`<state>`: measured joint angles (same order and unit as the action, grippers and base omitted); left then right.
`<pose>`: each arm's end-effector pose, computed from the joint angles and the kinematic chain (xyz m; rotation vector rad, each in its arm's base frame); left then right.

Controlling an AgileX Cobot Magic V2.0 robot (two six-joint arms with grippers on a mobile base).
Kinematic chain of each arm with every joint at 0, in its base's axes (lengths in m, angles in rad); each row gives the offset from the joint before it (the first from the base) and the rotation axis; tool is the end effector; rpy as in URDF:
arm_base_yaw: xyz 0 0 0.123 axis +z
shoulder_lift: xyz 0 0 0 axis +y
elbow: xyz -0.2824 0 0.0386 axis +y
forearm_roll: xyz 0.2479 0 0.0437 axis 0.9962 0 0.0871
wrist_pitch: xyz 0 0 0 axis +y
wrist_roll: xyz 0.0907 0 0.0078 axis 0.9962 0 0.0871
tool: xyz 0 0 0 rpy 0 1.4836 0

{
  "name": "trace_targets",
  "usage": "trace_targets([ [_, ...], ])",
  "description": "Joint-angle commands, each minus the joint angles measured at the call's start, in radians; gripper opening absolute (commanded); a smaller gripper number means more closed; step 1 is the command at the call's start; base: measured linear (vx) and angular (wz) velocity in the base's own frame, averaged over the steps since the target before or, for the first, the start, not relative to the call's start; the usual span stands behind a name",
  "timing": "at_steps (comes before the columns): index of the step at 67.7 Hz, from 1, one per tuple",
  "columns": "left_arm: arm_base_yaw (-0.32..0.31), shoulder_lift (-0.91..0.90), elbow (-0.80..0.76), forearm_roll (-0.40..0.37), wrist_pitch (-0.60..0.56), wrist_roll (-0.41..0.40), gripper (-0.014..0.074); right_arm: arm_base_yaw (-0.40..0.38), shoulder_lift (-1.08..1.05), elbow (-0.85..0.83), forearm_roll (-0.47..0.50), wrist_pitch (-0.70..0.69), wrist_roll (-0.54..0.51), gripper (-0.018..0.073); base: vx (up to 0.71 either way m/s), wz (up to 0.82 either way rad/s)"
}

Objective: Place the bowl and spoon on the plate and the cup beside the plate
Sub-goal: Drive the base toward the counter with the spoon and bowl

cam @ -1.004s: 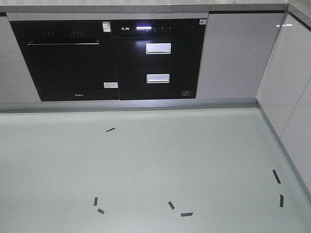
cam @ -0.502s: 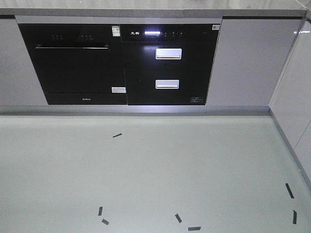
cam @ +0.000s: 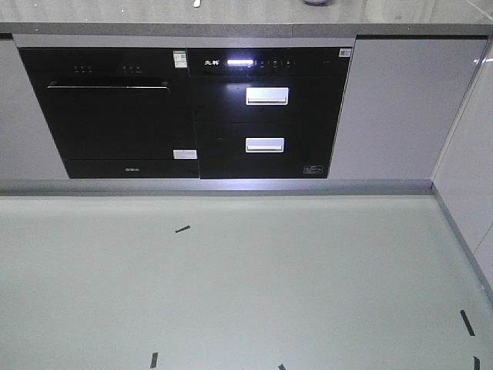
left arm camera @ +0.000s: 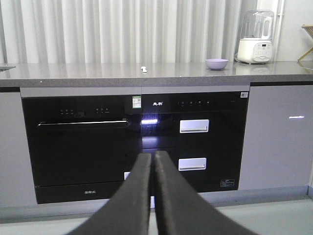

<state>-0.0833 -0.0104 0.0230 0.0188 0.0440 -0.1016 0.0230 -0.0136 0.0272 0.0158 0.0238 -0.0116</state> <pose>0.0565 -0.0046 0.2019 -0.0003 1.5416 -0.1312 0.0565 0.0013 0.2025 -0.0146 1.5210 0.0220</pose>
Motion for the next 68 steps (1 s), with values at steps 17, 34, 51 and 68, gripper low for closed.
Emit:
trace_targets([
  [17,0.003,-0.015,-0.018,0.0,-0.074,-0.002,-0.0006,-0.007,-0.006,0.01,-0.001,-0.079,-0.01,-0.0011,0.16,-0.06],
  [34,0.003,-0.015,-0.018,0.0,-0.074,-0.002,-0.0006,-0.007,-0.006,0.01,-0.001,-0.079,-0.01,-0.0011,0.16,-0.06],
  [51,0.003,-0.015,-0.018,0.0,-0.074,-0.002,-0.0006,-0.007,-0.006,0.01,-0.001,-0.077,-0.01,-0.0011,0.17,-0.07],
  [68,0.003,-0.015,-0.018,0.0,-0.074,-0.002,-0.0006,-0.007,-0.006,0.01,-0.001,-0.077,-0.01,-0.0011,0.19,-0.06],
])
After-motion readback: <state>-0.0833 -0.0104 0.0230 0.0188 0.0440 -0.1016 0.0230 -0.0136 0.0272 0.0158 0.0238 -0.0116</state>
